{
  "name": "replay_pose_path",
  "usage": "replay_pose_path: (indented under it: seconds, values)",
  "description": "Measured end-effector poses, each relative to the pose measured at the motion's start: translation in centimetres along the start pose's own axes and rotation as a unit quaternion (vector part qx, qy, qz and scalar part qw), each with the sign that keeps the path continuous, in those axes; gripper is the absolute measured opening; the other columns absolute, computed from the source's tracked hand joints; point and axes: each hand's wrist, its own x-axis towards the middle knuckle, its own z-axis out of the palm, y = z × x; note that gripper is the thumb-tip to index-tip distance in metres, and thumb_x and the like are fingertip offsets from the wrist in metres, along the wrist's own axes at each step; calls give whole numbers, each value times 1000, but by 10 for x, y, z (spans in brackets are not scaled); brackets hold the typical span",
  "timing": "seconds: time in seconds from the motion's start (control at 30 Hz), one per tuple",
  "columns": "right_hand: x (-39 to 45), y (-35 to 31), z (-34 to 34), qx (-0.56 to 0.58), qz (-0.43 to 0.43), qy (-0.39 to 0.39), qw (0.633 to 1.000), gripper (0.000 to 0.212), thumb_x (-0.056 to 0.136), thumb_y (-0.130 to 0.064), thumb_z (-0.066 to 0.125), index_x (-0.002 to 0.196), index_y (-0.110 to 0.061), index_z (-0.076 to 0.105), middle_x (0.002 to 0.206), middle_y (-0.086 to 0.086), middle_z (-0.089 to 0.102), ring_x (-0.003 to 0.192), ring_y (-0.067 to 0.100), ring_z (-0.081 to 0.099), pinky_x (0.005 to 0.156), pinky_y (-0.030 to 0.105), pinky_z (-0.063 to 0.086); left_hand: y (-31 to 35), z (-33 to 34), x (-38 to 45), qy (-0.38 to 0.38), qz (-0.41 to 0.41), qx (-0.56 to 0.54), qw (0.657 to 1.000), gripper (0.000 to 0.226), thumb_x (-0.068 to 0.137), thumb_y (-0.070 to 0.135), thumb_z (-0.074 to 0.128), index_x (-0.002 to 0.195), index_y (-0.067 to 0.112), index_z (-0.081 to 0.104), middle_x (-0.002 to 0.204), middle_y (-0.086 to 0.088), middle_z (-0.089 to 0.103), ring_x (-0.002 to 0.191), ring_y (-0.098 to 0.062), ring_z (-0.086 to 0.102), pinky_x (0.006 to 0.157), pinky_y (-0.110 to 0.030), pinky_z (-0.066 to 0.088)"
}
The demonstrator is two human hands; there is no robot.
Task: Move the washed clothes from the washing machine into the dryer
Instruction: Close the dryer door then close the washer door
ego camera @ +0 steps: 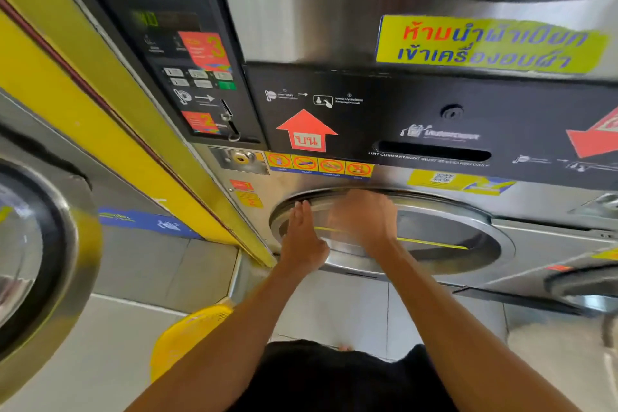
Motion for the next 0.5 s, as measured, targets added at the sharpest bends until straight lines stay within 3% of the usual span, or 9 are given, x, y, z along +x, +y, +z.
replay_pose_path:
  seconds: [0.23, 0.37, 0.5]
  values:
    - [5, 9, 13, -4, -32, 45, 998, 29, 76, -35, 73, 60, -13, 63, 53, 1, 61, 48, 23, 51, 51, 22, 34, 0, 8, 6, 15, -15, 69, 997, 101, 79, 16, 60, 155, 13, -5, 165, -5, -7, 152, -27, -1, 119, -50, 19]
    - [2, 7, 15, -1, -43, 61, 997, 29, 74, -30, 74, 58, -11, 59, 50, 1, 57, 45, 25, 50, 50, 21, 30, -13, 1, 5, -36, -14, 90, 995, 103, 82, 14, 59, 154, 24, -13, 164, 4, -13, 152, -29, -6, 117, -61, 16]
    - [-1, 6, 15, 0, -51, 58, 997, 27, 80, -28, 69, 60, -13, 57, 54, -1, 57, 48, 20, 45, 48, 21, 24, -9, -15, 6, -94, -37, 67, 993, 98, 83, 10, 51, 154, 30, -13, 163, 9, -17, 151, -25, -12, 119, -58, 12]
